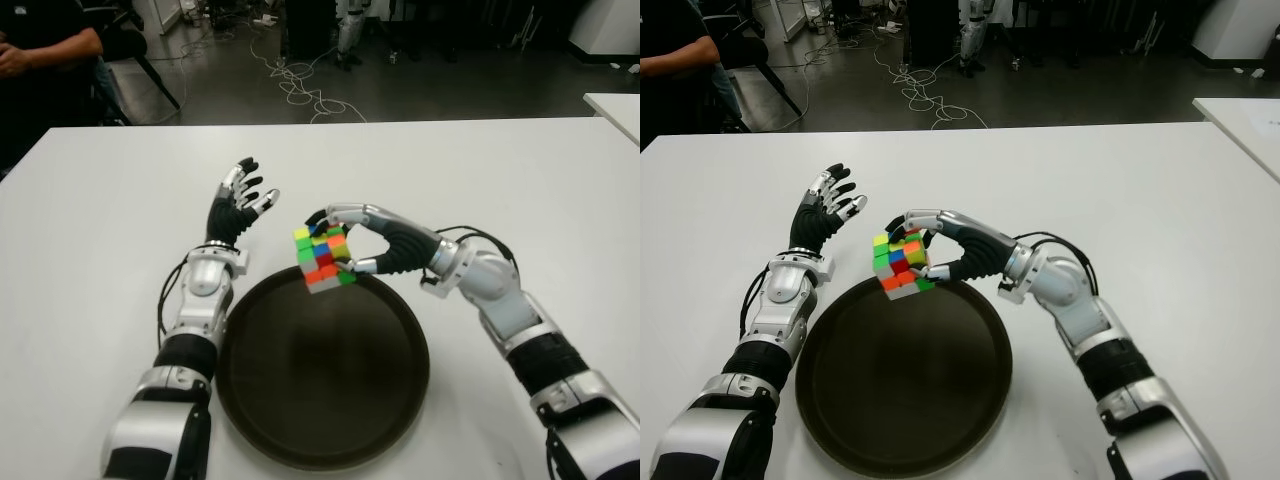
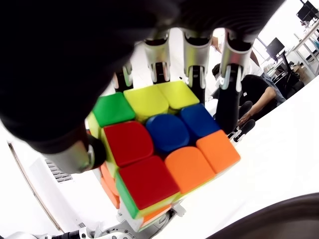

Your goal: Pick up the Rubik's Cube and put it in the plate

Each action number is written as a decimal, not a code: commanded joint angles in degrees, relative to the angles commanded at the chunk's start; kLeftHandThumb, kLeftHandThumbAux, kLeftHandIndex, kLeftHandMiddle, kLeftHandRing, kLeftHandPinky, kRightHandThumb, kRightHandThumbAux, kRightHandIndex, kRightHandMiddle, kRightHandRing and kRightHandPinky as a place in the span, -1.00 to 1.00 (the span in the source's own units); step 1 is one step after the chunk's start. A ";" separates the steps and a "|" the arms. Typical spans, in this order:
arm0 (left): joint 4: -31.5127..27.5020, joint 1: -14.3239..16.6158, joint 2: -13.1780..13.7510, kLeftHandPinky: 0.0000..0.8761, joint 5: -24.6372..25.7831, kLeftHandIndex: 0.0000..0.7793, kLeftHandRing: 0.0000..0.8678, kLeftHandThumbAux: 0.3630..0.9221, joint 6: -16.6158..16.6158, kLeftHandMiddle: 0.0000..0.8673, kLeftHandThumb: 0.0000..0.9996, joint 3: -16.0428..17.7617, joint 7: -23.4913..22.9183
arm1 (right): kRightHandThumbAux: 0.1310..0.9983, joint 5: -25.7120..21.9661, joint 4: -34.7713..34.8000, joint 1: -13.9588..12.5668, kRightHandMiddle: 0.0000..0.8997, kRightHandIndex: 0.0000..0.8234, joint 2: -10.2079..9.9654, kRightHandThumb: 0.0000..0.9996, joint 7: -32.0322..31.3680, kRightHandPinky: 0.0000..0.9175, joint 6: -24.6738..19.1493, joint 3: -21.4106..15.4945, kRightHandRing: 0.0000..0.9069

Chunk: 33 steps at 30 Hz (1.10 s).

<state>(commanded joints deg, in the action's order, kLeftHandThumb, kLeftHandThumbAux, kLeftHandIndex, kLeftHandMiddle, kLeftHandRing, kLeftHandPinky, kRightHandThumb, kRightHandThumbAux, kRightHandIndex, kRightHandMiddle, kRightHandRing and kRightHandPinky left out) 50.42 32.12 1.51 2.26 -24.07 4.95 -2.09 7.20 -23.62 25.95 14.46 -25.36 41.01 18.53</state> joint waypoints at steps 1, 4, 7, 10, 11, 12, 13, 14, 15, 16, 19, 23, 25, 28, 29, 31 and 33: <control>0.12 0.07 0.00 -0.65 0.03 -0.74 -0.70 0.37 -0.03 -0.70 -0.74 0.08 -0.12 | 0.23 0.33 0.33 -0.35 0.10 -0.12 -0.33 0.88 0.49 0.06 0.09 -0.02 0.15; 0.16 0.11 -0.03 -0.65 0.02 -0.73 -0.69 0.40 -0.14 -0.68 -0.72 0.22 -0.33 | 0.23 1.01 1.20 -1.12 0.09 -0.13 -1.02 0.88 1.51 0.05 0.03 -0.13 0.15; 0.18 0.13 -0.06 -0.67 -0.04 -0.72 -0.69 0.42 -0.22 -0.67 -0.72 0.36 -0.45 | 0.23 1.48 2.11 -1.75 0.09 -0.13 -1.46 0.88 2.01 0.05 -0.48 -0.19 0.14; 0.21 0.14 -0.09 -0.68 -0.19 -0.72 -0.69 0.41 -0.26 -0.67 -0.72 0.44 -0.32 | 0.23 2.40 2.90 -2.56 0.09 -0.13 -2.09 0.88 2.84 0.06 -0.87 -0.09 0.15; 0.22 0.15 -0.10 -0.68 -0.24 -0.73 -0.69 0.41 -0.26 -0.67 -0.72 0.47 -0.26 | 0.23 2.91 2.98 -2.94 0.09 -0.13 -2.44 0.88 3.39 0.06 -0.88 0.02 0.15; 0.24 0.15 -0.11 -0.68 -0.28 -0.73 -0.70 0.42 -0.26 -0.68 -0.73 0.49 -0.24 | 0.23 3.25 3.03 -3.19 0.10 -0.12 -2.67 0.88 3.77 0.05 -0.90 0.10 0.14; 0.24 0.16 -0.12 -0.68 -0.30 -0.73 -0.70 0.42 -0.26 -0.68 -0.74 0.52 -0.23 | 0.23 3.46 3.07 -3.33 0.10 -0.11 -2.78 0.88 4.01 0.05 -0.93 0.14 0.14; 0.24 0.13 -0.14 -0.68 -0.33 -0.73 -0.70 0.42 -0.28 -0.68 -0.74 0.53 -0.22 | 0.23 3.61 3.12 -3.44 0.10 -0.11 -2.84 0.88 4.18 0.05 -0.95 0.17 0.14; 0.24 0.11 -0.16 -0.68 -0.35 -0.73 -0.70 0.42 -0.29 -0.69 -0.75 0.55 -0.23 | 0.23 3.70 3.19 -3.50 0.10 -0.10 -2.84 0.88 4.26 0.04 -0.99 0.17 0.14; 0.23 0.11 -0.18 -0.68 -0.36 -0.73 -0.70 0.42 -0.31 -0.69 -0.75 0.57 -0.19 | 0.23 3.81 3.26 -3.71 0.10 -0.10 -3.01 0.88 4.44 0.04 -1.03 0.22 0.14; 0.24 0.12 -0.21 -0.68 -0.38 -0.74 -0.70 0.42 -0.32 -0.69 -0.76 0.62 -0.14 | 0.23 4.06 3.40 -4.05 0.10 -0.10 -3.30 0.88 4.71 0.03 -1.12 0.24 0.12; 0.20 0.09 -0.10 -0.69 -0.70 -0.73 -0.70 0.43 -0.30 -0.68 -0.76 0.49 0.01 | 0.23 4.69 3.84 -4.91 0.09 -0.11 -3.77 0.88 5.34 0.04 -1.41 0.46 0.12; 0.36 0.15 -0.04 -0.68 -0.78 -0.73 -0.69 0.43 -0.37 -0.67 -0.76 0.49 0.02 | 0.23 4.90 4.00 -5.24 0.09 -0.12 -4.02 0.88 5.68 0.03 -1.53 0.51 0.12; 0.62 0.28 0.00 -0.65 -0.79 -0.72 -0.67 0.45 -0.42 -0.66 -0.75 0.55 -0.02 | 0.24 5.14 4.19 -5.65 0.08 -0.12 -4.32 0.88 6.06 0.02 -1.66 0.60 0.11; 0.65 0.30 -0.01 -0.65 -0.77 -0.72 -0.67 0.45 -0.46 -0.66 -0.75 0.57 -0.04 | 0.24 5.28 4.24 -5.84 0.08 -0.12 -4.42 0.88 6.16 0.02 -1.69 0.70 0.11; 0.71 0.33 -0.03 -0.64 -0.75 -0.71 -0.66 0.42 -0.54 -0.66 -0.75 0.60 -0.05 | 0.24 5.46 4.30 -6.06 0.08 -0.12 -4.55 0.88 6.30 0.02 -1.74 0.80 0.11; 0.70 0.31 -0.09 -0.63 -0.73 -0.71 -0.66 0.41 -0.69 -0.66 -0.74 0.61 -0.01 | 0.24 5.53 4.32 -6.22 0.08 -0.12 -4.59 0.88 6.26 0.02 -1.76 0.89 0.11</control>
<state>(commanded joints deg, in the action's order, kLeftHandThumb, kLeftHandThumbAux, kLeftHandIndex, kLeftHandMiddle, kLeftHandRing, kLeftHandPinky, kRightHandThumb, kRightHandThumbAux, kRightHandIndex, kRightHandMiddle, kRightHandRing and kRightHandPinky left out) 51.11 32.43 1.42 1.53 -24.75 5.57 -2.10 12.73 -19.30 19.73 9.87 -19.10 39.25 19.42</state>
